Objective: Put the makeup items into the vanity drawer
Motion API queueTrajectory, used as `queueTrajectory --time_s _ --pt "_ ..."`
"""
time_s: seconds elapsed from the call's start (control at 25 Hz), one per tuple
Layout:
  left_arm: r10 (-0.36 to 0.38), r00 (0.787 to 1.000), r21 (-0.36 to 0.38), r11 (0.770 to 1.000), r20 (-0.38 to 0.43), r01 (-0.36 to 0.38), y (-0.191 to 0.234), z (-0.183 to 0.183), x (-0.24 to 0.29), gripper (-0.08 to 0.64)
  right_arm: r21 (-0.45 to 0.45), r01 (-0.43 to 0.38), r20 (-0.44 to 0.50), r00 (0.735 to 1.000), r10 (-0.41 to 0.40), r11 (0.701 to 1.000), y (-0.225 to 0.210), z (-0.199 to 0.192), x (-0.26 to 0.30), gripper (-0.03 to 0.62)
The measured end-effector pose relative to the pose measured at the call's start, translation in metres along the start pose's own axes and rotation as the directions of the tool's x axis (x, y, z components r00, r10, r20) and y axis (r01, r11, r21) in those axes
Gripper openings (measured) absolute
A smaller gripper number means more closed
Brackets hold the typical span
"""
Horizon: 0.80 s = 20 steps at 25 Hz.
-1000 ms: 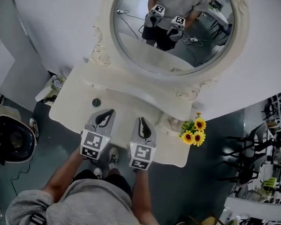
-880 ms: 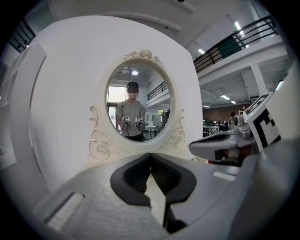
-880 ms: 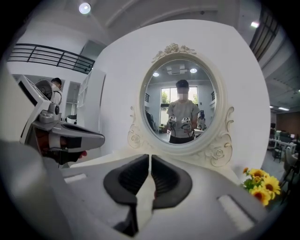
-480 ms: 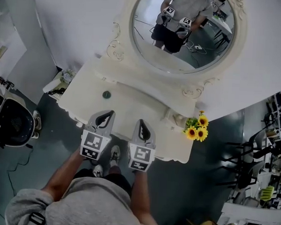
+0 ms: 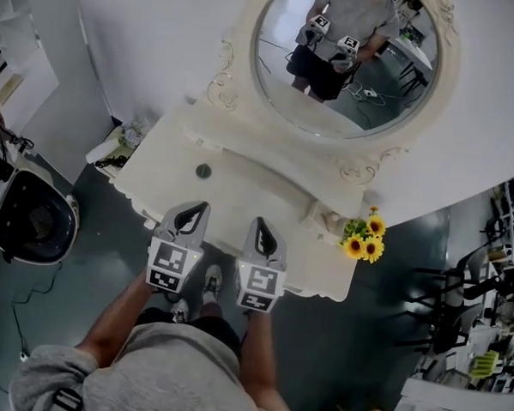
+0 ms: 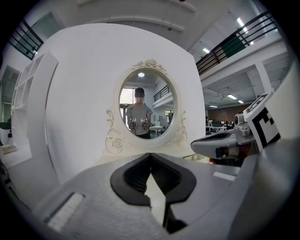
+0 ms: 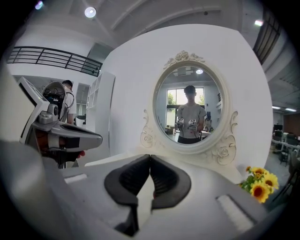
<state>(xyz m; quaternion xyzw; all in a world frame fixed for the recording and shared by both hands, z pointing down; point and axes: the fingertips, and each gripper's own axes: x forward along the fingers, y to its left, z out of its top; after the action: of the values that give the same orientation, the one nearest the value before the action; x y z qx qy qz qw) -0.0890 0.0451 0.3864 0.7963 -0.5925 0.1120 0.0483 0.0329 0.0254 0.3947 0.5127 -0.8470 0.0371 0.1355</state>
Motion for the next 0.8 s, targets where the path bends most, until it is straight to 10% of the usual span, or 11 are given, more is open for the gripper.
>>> queueTrajectory --time_s 0.8 --pt "0.273 0.95 -0.123 0.948 -0.154 -0.293 0.113 -0.063 0.026 0.011 -0.072 -0.344 -0.134 0.933 0.333 0.936 0.077 -0.021 0.145 0.006"
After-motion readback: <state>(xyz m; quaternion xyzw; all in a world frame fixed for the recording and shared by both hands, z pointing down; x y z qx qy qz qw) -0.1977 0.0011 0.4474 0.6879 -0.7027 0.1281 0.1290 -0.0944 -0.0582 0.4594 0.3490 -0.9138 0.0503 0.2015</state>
